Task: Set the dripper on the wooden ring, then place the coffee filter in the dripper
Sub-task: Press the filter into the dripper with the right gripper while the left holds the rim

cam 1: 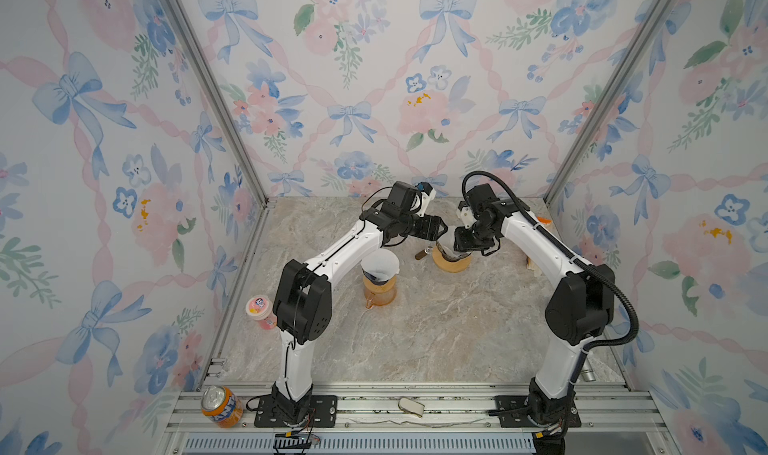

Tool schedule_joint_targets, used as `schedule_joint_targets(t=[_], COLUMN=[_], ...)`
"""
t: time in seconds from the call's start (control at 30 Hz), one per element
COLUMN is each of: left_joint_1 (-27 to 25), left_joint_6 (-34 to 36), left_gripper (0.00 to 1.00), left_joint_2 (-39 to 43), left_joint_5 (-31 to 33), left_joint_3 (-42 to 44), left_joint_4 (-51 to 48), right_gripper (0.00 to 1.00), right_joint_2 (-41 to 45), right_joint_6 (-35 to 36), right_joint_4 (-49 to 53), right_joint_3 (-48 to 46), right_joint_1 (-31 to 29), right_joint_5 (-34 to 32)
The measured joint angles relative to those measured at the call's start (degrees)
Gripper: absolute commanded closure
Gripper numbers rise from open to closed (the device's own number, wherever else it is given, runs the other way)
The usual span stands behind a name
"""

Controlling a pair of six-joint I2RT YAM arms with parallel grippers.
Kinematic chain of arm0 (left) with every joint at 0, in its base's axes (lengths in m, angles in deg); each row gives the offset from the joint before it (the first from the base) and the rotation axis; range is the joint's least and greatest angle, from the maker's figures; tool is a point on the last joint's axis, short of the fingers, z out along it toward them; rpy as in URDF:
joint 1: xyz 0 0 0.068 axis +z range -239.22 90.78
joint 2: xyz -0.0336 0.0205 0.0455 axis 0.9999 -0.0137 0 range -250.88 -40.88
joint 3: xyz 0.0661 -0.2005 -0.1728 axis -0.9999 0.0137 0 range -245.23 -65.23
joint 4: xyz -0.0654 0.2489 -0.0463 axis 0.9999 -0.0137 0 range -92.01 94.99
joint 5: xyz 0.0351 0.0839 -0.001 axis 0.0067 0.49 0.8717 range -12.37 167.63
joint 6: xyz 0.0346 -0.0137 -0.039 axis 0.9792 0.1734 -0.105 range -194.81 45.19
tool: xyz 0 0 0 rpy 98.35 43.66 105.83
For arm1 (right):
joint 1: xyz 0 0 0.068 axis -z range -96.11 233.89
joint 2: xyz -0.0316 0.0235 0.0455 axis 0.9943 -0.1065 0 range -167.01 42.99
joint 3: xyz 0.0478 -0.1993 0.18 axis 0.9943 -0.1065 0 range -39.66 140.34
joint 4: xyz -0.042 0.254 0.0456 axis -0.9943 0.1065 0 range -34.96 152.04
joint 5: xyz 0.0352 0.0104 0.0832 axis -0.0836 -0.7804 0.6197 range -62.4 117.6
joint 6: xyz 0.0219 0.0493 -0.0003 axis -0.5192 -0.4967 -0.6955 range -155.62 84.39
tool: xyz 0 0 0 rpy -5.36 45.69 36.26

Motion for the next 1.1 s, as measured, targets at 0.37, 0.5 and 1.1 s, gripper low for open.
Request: schedule_joint_targets(t=[0.37,0.5,1.1], left_joint_1=[-0.57,-0.76,-0.76], left_joint_6=[-1.11,-1.55,-1.81], left_gripper=[0.36,0.38,0.42], left_joint_2=[-3.15,-3.98,-4.0], left_joint_5=[0.04,0.02,0.46], left_joint_3=[-0.15,-0.28,-0.55], left_joint_4=[-0.02,-0.02,-0.04], right_gripper=[0.51,0.5,0.49], right_joint_2=[-0.83,-0.81,-1.16], right_joint_6=[-0.37,-0.37,-0.39], right_joint_4=[-0.83,-1.05,-0.9], right_joint_3=[-0.98,-1.03,-1.01], right_joint_1=[0.0,0.0,-0.02], right_joint_5=[0.83,0.85,0.35])
